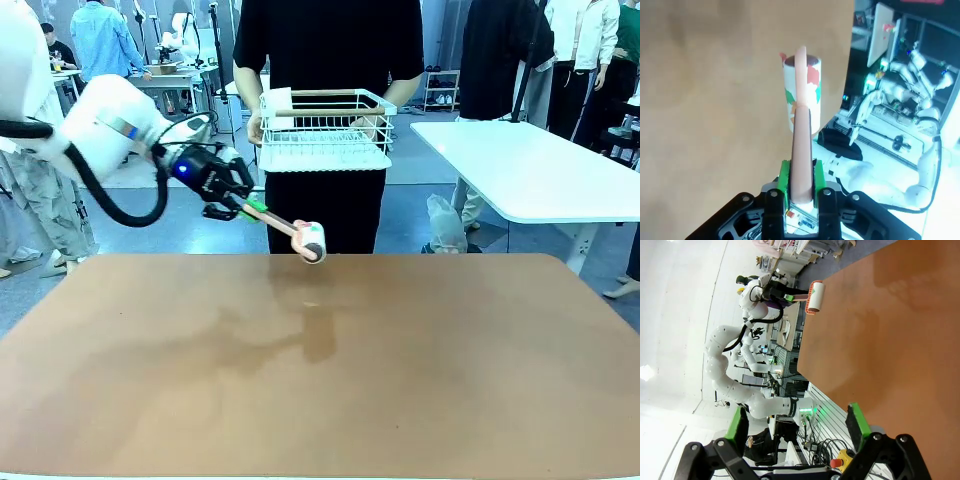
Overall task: Clean the table.
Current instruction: Clean the table with the Lint Roller when the human lifts the Dish drying rack.
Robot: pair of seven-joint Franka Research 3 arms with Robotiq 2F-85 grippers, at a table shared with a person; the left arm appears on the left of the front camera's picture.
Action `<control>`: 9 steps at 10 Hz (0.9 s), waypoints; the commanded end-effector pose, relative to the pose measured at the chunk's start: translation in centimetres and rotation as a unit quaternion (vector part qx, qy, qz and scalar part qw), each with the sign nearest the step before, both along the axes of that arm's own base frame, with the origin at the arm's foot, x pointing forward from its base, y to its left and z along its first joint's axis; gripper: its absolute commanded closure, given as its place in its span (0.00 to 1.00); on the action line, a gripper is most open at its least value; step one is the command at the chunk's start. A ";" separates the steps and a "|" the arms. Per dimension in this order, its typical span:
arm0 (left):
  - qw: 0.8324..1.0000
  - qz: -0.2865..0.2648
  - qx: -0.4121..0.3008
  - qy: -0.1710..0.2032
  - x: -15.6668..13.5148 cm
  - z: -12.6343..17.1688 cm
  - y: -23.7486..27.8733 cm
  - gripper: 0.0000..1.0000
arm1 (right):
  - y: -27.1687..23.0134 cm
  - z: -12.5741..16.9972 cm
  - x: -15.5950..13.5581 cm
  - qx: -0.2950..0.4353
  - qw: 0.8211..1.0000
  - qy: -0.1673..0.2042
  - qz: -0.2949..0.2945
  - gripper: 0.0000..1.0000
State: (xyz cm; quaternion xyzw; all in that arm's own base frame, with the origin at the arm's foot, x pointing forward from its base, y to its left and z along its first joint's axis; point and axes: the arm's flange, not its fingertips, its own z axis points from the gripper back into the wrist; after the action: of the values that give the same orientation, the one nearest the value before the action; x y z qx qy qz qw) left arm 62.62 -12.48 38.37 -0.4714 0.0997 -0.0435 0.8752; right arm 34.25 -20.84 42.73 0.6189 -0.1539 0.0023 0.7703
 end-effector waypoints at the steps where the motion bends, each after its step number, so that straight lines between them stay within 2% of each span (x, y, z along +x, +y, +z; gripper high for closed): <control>1: 1.000 0.016 0.011 -0.011 -3.0 1.0 5.0 0.78 | 0.0 0.3 -0.1 0.000 1.000 -0.005 0.001 0.00; 2: 0.999 0.030 0.029 -0.031 -3.9 1.5 7.8 0.78 | 0.0 0.3 -0.1 0.000 1.000 -0.005 0.001 0.00; 3: 0.998 0.023 0.044 -0.026 -4.6 1.7 10.6 0.78 | 0.0 0.3 -0.1 0.000 1.000 -0.005 0.001 0.00; 5: 0.993 0.041 0.099 -0.052 -6.5 3.9 15.3 0.78 | 0.0 0.3 -0.1 0.000 1.000 -0.005 0.001 0.00; 7: 0.976 0.033 0.189 -0.100 -9.8 6.4 16.7 0.78 | 0.0 0.3 -0.1 0.000 1.000 -0.005 0.001 0.00; 9: 0.963 0.049 0.232 -0.130 -12.4 9.0 17.5 0.78 | 0.0 0.3 -0.1 0.000 1.000 -0.005 0.001 0.00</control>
State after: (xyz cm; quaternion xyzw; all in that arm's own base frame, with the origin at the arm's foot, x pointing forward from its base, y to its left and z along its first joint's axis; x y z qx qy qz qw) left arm 52.40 5.79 47.39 -0.2738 -0.0036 -0.0478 0.9606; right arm 34.25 -20.85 42.73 0.6188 -0.1539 0.0022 0.7703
